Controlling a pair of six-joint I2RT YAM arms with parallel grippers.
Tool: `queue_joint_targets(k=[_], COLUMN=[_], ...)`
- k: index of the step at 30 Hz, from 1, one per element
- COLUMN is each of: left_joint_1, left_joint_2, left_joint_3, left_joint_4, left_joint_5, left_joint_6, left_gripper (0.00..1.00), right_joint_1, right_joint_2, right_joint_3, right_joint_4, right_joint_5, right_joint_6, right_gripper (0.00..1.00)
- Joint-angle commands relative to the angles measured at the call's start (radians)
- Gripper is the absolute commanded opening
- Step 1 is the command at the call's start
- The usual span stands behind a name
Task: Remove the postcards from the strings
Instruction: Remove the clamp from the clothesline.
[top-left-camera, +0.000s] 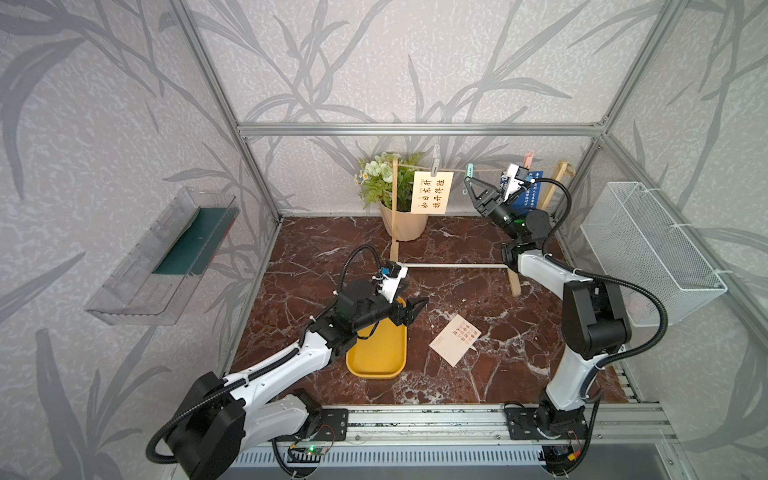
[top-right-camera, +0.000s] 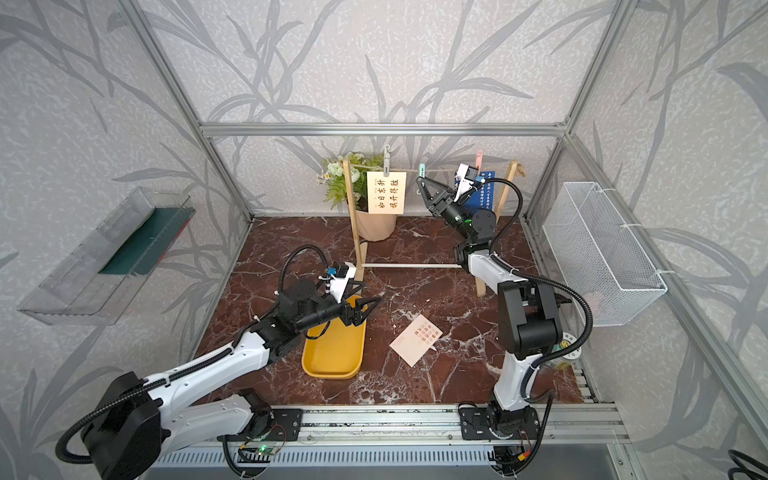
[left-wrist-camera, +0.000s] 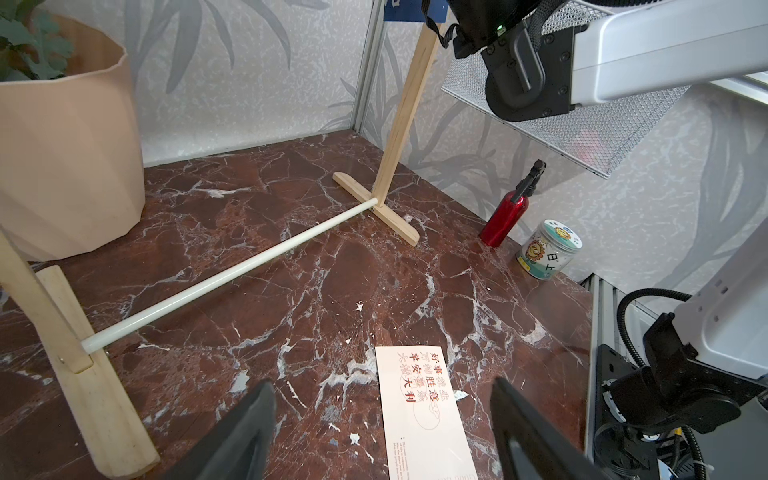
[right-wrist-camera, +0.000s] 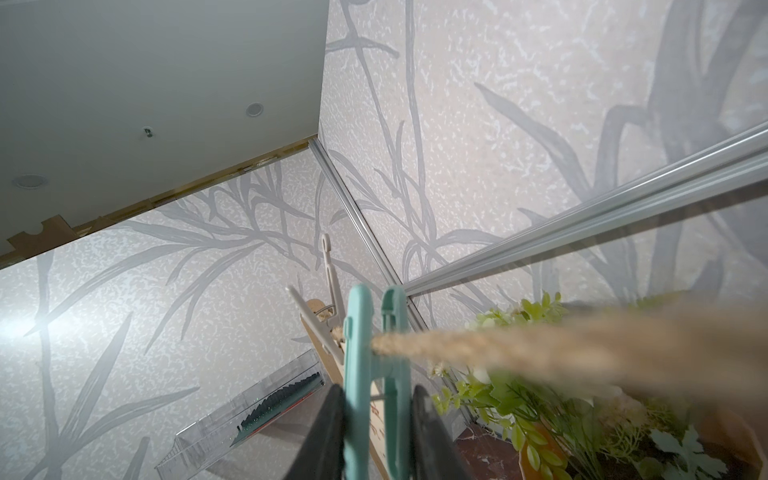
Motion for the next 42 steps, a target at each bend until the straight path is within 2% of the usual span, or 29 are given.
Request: queue_joint_targets(k=[1,3,9,21,33,34,35,36,38,42], left_joint_1=[0.001,0.001,0.0,0.001,-0.001,-0.001,-0.001,-0.001,-0.002,-0.002], left_joint_2=[-0.029,-0.031,-0.025,-0.014,-0.018,-0.017,-0.017,-0.015,-0.016,-0.024], left_joint_3=[-0.016,-0.014,-0.012,-0.011,-0.018,-0.019,-0.017,-0.017,-0.017,-0.02], left_joint_4=[0.002,0.002,0.008,0.016,0.024,0.024,0.025,0.024,0.024,0.023], left_joint_5=[-0.01,-0.013,-0.007,0.007,0.015,0.015,0.016,0.017,0.018,0.017], left_joint_6=[0.02,0.021,0.022,0.021,0.02,0.021,0.021,0.02,0.021,0.021], left_gripper=[0.82,0.82,0.82,0.82,0.82,0.82,0.82,0.82,0.82,0.82], right_joint_1=[0.003,0.002,0.002,0.003,0.002,0.002,0.002,0.002,0.002,0.002], right_joint_2=[0.005,0.002,-0.017,-0.047,-0.065,-0.069,-0.072,-0.075,-0.075,-0.078], right_joint_3=[0.032,0.032,0.032,-0.054,-0.035,-0.03,-0.025,-0.02,-0.007,-0.019], right_joint_4=[0.033,0.02,-0.007,-0.047,-0.105,-0.115,-0.119,-0.126,-0.121,-0.089], right_joint_5=[-0.007,-0.004,-0.019,-0.042,-0.097,-0.097,-0.098,-0.094,-0.102,-0.08], right_joint_6=[0.001,-0.003,-0.015,-0.081,-0.118,-0.121,-0.122,-0.126,-0.131,-0.109], right_gripper=[0.12,0.11,0.0,0.0,0.0,0.03,0.13,0.16,0.0,0.0])
